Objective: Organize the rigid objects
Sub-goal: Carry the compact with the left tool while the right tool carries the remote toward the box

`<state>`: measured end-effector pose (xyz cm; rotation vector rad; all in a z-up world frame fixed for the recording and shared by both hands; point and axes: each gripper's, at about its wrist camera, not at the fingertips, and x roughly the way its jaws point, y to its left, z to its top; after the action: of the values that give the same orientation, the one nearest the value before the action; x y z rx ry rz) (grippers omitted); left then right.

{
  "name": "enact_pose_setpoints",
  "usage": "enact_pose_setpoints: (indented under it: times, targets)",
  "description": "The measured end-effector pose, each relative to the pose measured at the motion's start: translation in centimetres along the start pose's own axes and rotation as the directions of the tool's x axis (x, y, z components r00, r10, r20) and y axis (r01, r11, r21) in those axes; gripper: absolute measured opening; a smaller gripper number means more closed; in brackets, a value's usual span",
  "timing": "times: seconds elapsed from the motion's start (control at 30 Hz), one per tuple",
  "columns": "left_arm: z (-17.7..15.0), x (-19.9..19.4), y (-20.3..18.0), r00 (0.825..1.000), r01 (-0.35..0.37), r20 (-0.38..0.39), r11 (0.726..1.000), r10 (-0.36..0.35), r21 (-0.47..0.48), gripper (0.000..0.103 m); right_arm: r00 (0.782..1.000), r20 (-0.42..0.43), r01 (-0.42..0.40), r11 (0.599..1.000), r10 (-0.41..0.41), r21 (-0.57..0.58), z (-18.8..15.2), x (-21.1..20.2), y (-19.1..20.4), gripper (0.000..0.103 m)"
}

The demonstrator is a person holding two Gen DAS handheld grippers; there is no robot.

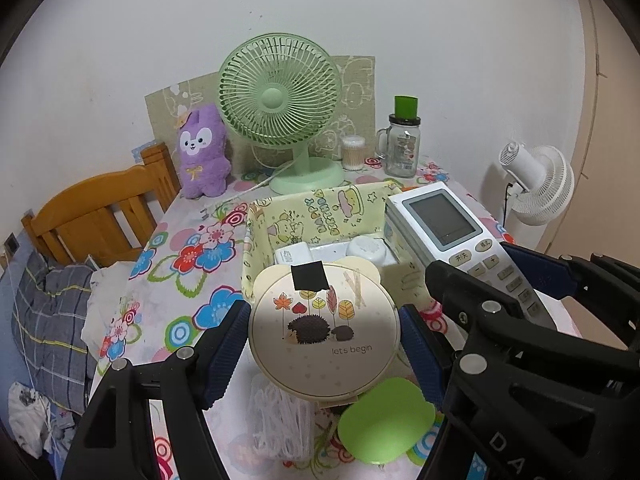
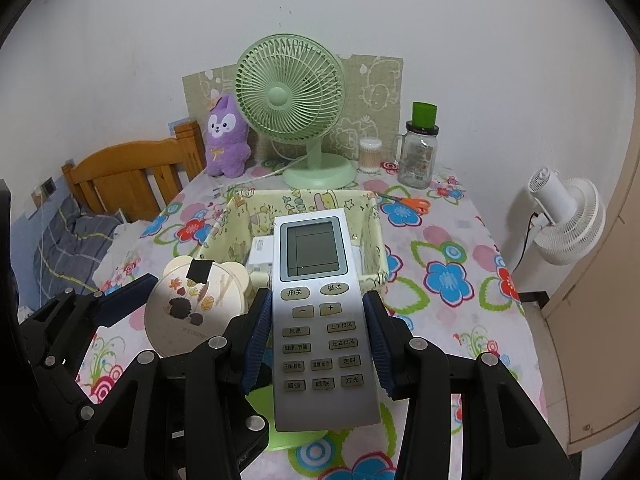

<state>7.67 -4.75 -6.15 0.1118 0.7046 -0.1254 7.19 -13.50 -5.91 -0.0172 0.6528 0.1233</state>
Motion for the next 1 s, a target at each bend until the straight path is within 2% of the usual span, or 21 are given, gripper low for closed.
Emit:
enact_pose_setpoints:
  times: [0.53,1.0]
  targets:
    - [3.2,4.4,0.9,0.999,0.028,-0.025,0.999,-0.029,-0.042,0.077,0.999,-0.028,-0.029,1.000,0.030,0.007,3.6,4.7,-0.8,0.049]
    - [5.5,8.6,2.0,0.999,0.002,-0.051,0.999,-0.005,-0.051,0.077,0.998,-0.052,-0.043,0.999,0.044,0.025,6.2,9.3,-1.1,0.049]
